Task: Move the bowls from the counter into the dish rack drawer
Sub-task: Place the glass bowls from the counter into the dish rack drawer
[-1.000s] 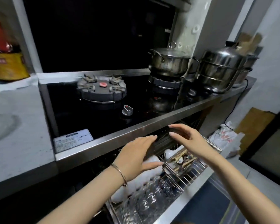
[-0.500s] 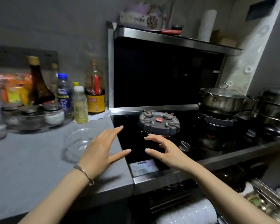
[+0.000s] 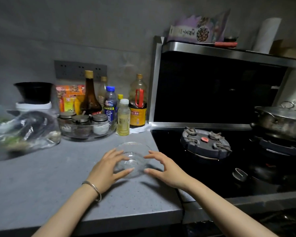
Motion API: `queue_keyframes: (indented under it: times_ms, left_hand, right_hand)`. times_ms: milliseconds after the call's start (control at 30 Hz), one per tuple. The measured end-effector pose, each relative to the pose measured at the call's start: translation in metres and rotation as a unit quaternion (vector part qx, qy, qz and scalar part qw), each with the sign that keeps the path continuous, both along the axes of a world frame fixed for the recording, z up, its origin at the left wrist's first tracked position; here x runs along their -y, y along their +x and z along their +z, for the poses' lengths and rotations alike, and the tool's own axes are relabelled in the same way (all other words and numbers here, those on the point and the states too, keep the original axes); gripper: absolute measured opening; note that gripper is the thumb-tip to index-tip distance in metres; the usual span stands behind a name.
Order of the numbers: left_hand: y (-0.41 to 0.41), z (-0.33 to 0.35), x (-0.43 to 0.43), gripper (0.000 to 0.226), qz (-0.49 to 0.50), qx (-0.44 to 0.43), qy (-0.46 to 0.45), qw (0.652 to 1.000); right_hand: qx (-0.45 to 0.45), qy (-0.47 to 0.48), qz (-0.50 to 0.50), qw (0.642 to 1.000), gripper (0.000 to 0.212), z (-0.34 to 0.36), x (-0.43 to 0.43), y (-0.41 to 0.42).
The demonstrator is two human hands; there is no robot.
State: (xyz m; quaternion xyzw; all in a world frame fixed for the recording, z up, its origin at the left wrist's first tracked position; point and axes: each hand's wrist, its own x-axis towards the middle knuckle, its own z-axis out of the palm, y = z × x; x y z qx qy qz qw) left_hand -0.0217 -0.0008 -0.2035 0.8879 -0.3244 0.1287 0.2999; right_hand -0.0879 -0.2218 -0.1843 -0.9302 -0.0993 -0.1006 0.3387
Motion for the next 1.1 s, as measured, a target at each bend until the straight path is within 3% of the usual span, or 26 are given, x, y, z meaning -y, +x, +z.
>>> queue_keyframes:
  times_ms: [67, 167, 433, 667, 833, 1100]
  left_hand:
    - [0.007, -0.001, 0.0, 0.033, -0.018, 0.001, -0.005, 1.0]
    - [0.013, 0.002, 0.001, 0.02, -0.037, -0.005, 0.003, 0.999]
    - [0.01, 0.012, 0.015, 0.014, -0.044, 0.017, -0.064, 0.997]
    - [-0.012, 0.036, 0.037, 0.02, -0.099, -0.089, -0.152, 0.979]
    - [-0.038, 0.065, 0.082, 0.032, -0.201, -0.19, -0.14, 0.951]
    - [-0.103, 0.068, 0.193, 0.034, -0.36, -0.259, -0.085, 0.892]
  right_hand:
    - [0.001, -0.012, 0.0, 1.0, 0.042, -0.001, -0.003, 0.005]
    - [0.002, -0.019, -0.005, 1.0, 0.036, -0.002, -0.005, 0.011]
    - [0.01, -0.012, -0.007, 1.0, 0.035, 0.003, -0.004, 0.013]
    - [0.053, -0.022, 0.006, 0.998, 0.028, 0.04, 0.017, -0.015]
    - [0.003, -0.011, 0.022, 1.0, 0.019, 0.078, 0.06, -0.061]
    - [-0.122, 0.091, 0.013, 0.988, 0.024, 0.099, 0.155, -0.167]
